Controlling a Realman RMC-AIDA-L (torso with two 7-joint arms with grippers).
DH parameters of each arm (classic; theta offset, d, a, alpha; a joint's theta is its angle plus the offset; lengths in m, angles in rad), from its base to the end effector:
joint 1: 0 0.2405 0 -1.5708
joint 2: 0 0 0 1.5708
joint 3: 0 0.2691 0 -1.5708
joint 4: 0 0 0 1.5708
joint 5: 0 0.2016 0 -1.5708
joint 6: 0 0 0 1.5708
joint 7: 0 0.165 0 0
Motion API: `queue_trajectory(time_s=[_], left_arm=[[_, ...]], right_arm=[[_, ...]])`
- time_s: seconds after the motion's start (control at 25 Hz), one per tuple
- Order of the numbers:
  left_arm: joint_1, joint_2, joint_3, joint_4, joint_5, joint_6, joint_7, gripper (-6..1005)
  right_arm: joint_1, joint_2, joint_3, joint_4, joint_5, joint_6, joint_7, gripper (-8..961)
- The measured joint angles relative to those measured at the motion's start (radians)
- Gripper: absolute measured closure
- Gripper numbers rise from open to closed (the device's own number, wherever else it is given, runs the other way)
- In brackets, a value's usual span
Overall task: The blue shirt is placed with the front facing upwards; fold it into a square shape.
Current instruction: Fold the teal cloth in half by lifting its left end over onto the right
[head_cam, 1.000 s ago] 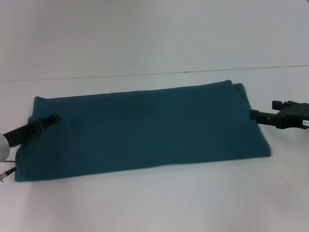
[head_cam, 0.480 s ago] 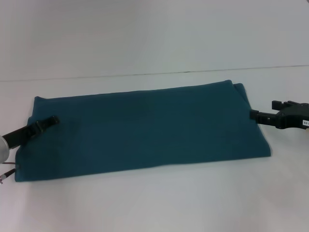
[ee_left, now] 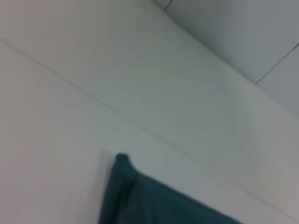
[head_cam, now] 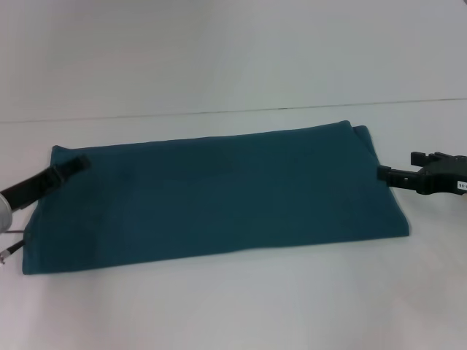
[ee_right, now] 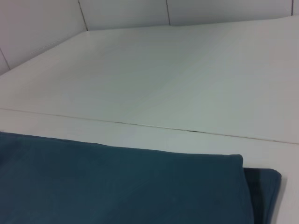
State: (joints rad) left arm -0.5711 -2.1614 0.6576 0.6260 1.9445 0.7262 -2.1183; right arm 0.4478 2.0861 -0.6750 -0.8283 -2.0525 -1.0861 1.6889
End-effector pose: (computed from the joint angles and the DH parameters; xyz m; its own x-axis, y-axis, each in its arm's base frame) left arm -0.3220 0.4176 -0.0170 0.1128 0.5786 0.8077 0.9894 0.0089 -0.1446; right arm 0.3303 0.3813 0.0285 0.6687 -0.5128 -0.5384 -0.7435 -0.4550 -0.4901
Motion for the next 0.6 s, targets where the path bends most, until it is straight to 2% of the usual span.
queue_trajectory(time_s=[0.28, 0.4, 0.56, 0.6], left_arm=[[0.027, 0.01, 0.0, 0.058, -0.02, 0.065, 0.006, 126], [0.043, 0.023, 0.0, 0.101, -0.005, 0.121, -0.012, 126], [0.048, 0.038, 0.0, 0.154, 0.075, 0.173, -0.075, 125], [0.045, 0.046, 0.0, 0.18, 0.16, 0.198, -0.129, 125]], right_arm=[[0.0, 0.0, 0.0, 0.0, 0.0, 0.002, -0.01, 38], [0.0, 0.0, 0.0, 0.0, 0.0, 0.003, -0.01, 38], [0.001, 0.0, 0.0, -0.003, 0.0, 0.003, -0.011, 38], [0.001, 0.0, 0.0, -0.003, 0.0, 0.003, -0.011, 38]])
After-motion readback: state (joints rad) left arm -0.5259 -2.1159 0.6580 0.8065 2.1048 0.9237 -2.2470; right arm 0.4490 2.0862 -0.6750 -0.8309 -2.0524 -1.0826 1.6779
